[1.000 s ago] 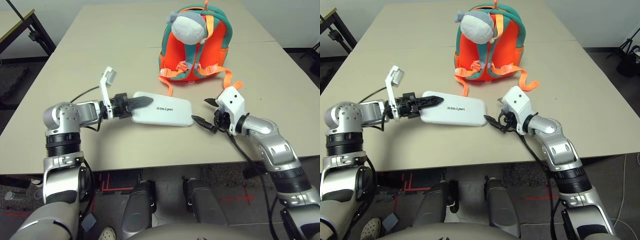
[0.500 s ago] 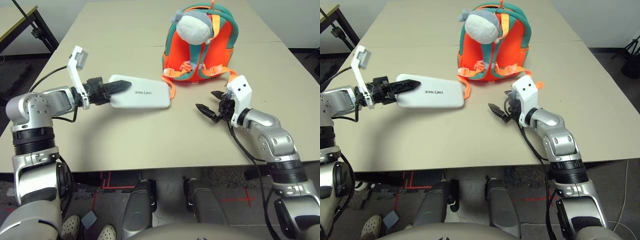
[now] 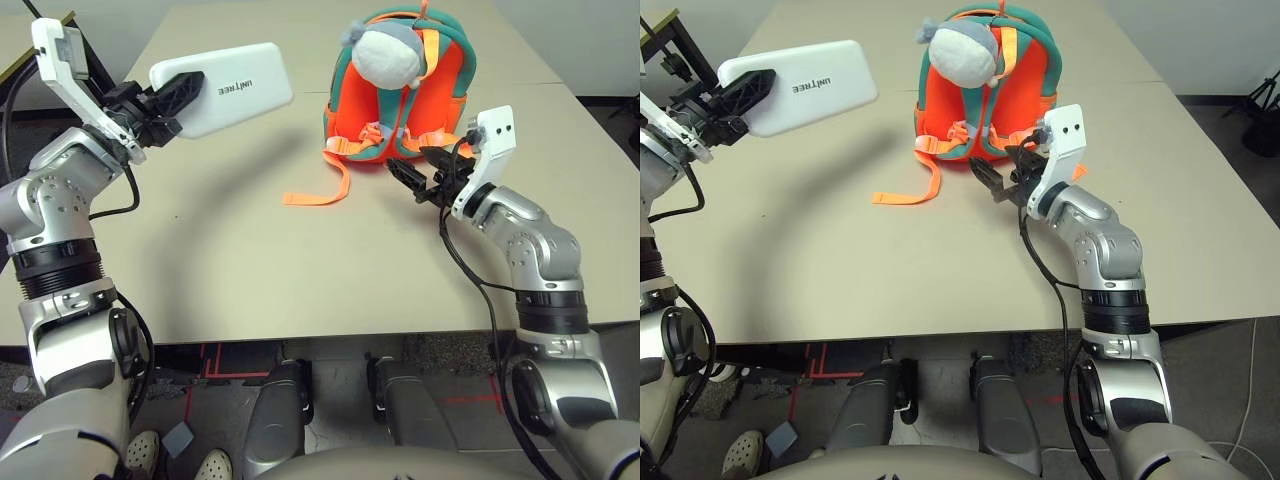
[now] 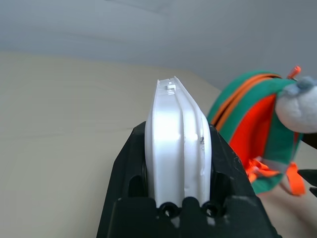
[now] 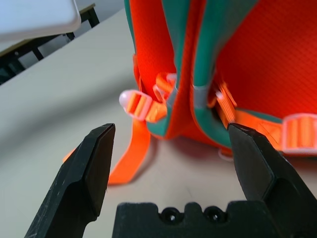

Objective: Put the pencil case into the backpack and zip it.

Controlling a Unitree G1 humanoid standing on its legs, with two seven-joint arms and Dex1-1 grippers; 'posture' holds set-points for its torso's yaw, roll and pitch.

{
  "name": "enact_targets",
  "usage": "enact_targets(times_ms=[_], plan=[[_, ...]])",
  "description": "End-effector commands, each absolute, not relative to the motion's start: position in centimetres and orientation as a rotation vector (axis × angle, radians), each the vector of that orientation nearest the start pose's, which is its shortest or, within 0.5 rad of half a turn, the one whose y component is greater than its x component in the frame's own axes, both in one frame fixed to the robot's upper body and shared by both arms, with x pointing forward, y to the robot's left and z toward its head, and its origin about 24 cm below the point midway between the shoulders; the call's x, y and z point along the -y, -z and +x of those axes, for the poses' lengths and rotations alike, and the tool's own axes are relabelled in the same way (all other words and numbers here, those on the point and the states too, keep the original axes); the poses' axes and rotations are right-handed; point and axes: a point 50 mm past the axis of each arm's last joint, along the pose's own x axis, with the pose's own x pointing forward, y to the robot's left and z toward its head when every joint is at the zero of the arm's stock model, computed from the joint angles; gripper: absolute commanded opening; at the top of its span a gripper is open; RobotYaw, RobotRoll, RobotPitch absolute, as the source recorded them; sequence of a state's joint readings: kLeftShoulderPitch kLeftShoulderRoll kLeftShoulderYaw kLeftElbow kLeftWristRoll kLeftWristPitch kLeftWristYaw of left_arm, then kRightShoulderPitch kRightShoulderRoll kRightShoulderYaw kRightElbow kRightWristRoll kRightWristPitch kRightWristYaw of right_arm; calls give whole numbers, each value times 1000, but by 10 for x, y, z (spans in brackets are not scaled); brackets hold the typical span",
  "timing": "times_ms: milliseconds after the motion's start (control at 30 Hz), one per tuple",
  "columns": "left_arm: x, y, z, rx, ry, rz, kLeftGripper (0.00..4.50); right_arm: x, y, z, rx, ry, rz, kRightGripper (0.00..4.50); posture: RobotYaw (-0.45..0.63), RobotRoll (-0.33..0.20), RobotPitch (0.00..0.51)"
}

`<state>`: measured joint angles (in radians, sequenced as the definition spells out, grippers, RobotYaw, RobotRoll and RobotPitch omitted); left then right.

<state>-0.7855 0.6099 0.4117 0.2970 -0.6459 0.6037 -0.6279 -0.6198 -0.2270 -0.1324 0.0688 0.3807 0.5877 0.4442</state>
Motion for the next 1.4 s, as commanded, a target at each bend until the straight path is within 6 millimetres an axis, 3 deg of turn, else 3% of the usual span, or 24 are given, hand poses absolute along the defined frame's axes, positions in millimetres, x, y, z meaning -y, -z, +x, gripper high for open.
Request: enact_targets(times_ms=[33,433,1000,1100,1400], plan=[[-268,-258,339,278,487,-243,1258,144,-171,348,25,-538,176,4500,-34,0,135],[-259,-252,345,276,502,-233,1258,135,-181,373,75,-470,198,4500,-30,0,131],[-252,-252,346,276,516,-219,1258,110,-174,400,91,-482,175,4500,-21,0,123],[-250,-252,347,277,519,-219,1258,110,-172,402,97,-474,177,3875,-17,0,123],[-245,-249,348,270,529,-220,1257,117,-173,400,115,-492,155,579,-26,0,123]])
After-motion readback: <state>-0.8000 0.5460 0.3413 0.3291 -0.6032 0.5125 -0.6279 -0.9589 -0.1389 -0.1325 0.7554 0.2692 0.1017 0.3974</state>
